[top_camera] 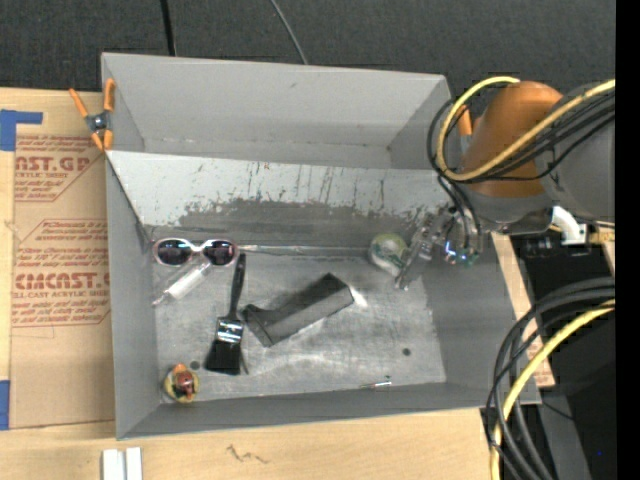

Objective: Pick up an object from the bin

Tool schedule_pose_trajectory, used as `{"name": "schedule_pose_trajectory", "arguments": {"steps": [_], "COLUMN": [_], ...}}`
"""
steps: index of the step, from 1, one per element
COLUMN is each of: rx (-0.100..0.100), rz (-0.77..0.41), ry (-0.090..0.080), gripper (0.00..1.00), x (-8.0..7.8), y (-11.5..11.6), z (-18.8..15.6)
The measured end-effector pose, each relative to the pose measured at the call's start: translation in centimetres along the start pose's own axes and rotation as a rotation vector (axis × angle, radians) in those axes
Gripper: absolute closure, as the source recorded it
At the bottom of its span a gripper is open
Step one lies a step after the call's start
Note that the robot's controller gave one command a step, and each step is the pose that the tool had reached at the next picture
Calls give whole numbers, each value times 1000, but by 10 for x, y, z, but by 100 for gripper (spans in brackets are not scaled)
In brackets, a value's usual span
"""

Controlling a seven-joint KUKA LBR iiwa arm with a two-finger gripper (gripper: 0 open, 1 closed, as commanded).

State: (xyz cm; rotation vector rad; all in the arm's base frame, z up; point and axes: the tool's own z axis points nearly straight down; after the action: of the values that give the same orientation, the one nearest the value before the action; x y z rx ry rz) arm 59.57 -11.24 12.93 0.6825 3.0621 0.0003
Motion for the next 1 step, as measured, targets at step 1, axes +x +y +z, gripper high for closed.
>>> {"name": "schedule_pose_trajectory", "arguments": {"steps": [1], "rx": [2], "rz": [0], "ry": [4], "gripper": [100], "x": [1], "y": [0], "z": [24]}}
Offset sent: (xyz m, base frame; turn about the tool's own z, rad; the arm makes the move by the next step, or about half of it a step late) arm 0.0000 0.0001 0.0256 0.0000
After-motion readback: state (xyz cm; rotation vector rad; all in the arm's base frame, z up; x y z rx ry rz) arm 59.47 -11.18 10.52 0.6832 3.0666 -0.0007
